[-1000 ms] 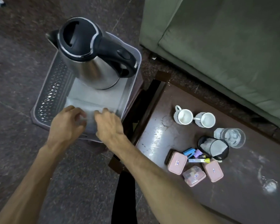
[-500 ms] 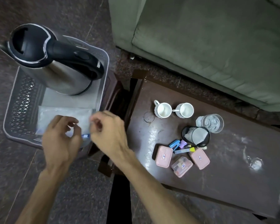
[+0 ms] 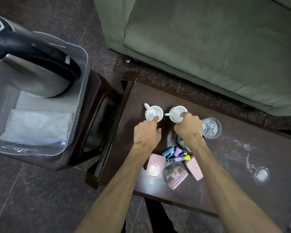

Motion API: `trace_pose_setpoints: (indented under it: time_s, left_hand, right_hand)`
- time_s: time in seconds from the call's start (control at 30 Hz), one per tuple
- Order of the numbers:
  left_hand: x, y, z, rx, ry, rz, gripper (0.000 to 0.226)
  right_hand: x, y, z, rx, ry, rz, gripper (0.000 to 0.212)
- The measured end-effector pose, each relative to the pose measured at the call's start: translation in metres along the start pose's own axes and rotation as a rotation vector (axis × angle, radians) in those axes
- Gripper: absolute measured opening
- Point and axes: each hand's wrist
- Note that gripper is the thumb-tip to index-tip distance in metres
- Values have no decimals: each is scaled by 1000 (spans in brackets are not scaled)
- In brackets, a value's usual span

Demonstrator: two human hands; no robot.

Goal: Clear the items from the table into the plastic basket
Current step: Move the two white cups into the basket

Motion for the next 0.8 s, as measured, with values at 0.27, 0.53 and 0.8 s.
trace_pose_setpoints:
  time_s: [0.27,0.53,0.8]
  left_hand:
    - [21,-19,-13,35,199,44,21]
    - [-42,-37,56,0,687,295,8]
    - [-139,-131,106,-251,1058,532,26]
  right_hand:
    - [16,5,-21,-115,130,31,31]
    - [-16,-57,51,-364,292,-120,16]
    - [-40,-198,143,-789,333,-218,21]
Point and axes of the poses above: each hand's wrist, its own z-axis away from the middle knuckle, its own x-axis out of the palm, y = z × x, and after that the axes turned 10 degrees about z, right-handed
